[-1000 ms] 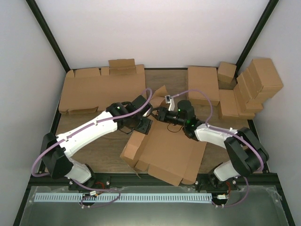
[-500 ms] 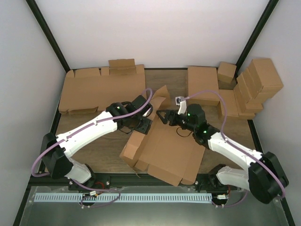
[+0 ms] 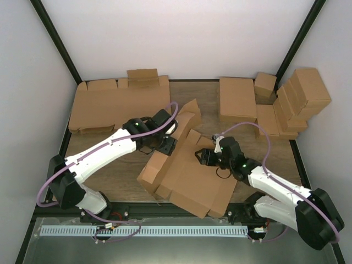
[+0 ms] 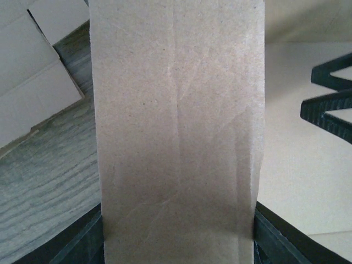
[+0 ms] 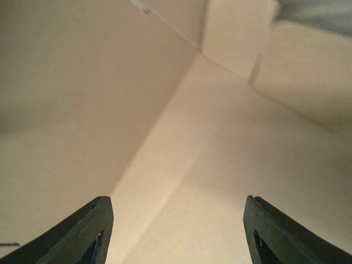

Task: Fold the paper box

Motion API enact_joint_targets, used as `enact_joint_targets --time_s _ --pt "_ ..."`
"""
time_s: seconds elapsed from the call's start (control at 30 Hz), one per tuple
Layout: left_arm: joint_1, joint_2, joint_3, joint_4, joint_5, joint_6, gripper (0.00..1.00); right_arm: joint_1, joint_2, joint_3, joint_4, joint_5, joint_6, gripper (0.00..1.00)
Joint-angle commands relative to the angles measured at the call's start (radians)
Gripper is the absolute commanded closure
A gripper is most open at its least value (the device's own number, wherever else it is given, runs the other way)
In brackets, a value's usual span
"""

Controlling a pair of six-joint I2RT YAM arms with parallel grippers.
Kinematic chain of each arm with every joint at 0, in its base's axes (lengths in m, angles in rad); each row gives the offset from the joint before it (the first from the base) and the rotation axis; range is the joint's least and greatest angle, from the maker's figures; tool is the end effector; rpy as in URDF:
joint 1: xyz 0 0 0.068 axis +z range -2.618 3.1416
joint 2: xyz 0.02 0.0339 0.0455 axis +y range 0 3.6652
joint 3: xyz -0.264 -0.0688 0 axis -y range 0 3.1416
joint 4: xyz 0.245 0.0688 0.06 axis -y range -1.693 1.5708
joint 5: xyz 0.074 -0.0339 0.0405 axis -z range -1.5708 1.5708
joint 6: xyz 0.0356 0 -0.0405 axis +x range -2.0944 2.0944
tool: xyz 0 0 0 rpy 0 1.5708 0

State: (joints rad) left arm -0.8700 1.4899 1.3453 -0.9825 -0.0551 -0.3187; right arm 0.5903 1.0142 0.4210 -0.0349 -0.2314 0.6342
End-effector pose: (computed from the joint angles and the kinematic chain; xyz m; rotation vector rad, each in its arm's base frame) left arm 0.1929 -0.2256 0.3018 0.7267 2.6314 -0.2825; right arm 0.1659 0.1210 0.1866 -0.0871 2.3400 0.9070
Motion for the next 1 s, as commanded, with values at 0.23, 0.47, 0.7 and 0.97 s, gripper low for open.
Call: enact_joint_targets --time_s 0.23,0.47,0.7,0.97 --pt "0.089 -0.005 0.031 -0.006 0.052 0.115 0.38 -0.006 -0.083 -0.090 -0.151 0.057 0.106 0.67" --pt "0.120 0.006 0.031 -0.017 0.050 0.157 0.38 -0.005 -0.078 -0.049 -0.220 0.112 0.086 0.69" --pt "0.138 0.011 0.023 -0.024 0.057 0.179 0.38 -0.005 -0.037 -0.045 -0.264 0.145 0.096 0.81" --pt "0.137 0.027 0.026 -0.020 0.081 0.196 0.38 0.001 0.052 -0.084 -0.187 0.016 0.110 0.99"
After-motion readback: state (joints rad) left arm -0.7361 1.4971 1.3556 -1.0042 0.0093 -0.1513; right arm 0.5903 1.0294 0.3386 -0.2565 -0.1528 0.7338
